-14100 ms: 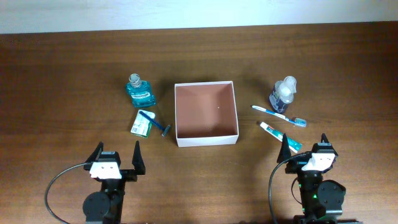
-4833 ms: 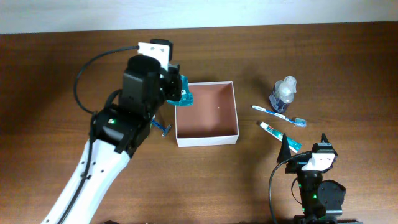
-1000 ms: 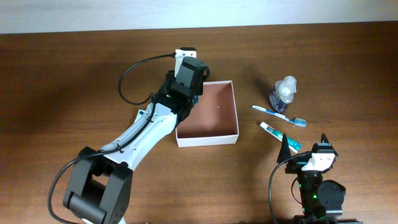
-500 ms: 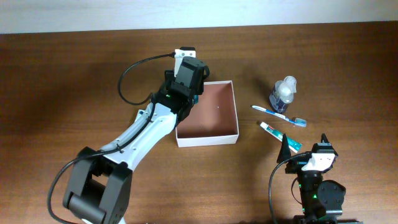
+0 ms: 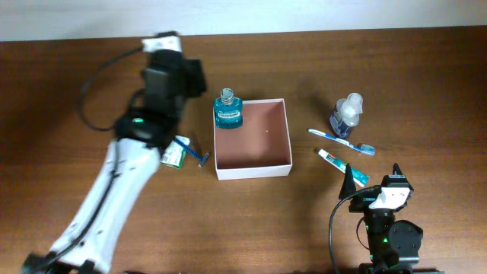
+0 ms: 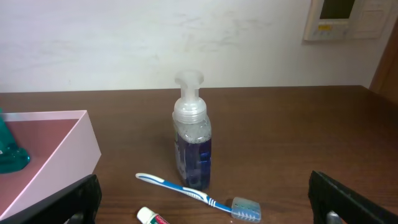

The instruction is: Pack container

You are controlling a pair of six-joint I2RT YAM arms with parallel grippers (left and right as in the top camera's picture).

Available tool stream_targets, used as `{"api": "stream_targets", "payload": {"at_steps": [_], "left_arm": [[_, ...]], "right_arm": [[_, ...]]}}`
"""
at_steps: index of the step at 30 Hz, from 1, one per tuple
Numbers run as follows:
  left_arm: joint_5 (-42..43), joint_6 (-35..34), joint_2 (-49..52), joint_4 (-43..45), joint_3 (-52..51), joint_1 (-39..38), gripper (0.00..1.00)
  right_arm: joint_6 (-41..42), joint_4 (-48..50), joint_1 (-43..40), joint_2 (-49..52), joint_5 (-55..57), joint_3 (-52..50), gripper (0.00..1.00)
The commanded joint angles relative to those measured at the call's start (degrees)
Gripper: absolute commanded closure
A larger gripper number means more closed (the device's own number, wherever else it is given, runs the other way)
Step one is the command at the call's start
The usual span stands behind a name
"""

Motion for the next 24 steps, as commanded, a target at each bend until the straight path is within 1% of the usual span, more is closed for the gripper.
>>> {"api": "stream_targets", "payload": {"at_steps": [1,2,4,8,11,24], "left_arm": [[5.4,-0.2,-2.1,-2.2,1.0,6.0,0.15],[5.4,-0.2,-2.1,-3.2,1.0,7.8,0.08],[5.4,-0.2,-1.9,-5.9,1.0,11.3,0.01],[5.4,-0.2,-1.7,-10.1,1.0,16.1,0.01],[5.4,-0.2,-1.7,-12.5,1.0,18.1,0.0],[5.4,-0.2,-1.7,-15.3,1.0,18.7,0.01]], "right_arm": [[0.4,-0.4,0.5,-0.6,-0.1,-0.3,0.01],[0.4,-0.4,0.5,-0.6,0.0,-0.3,0.01],[0.4,-0.4,0.5,-0.6,-0.1,-0.3,0.01],[0.4,-0.4,0.5,-0.6,-0.1,-0.3,0.01],[0.4,-0.4,0.5,-0.6,-0.1,-0.3,0.01],[0.5,-0.4,0.5,-0.6,-0.1,-0.3,0.02]]}}
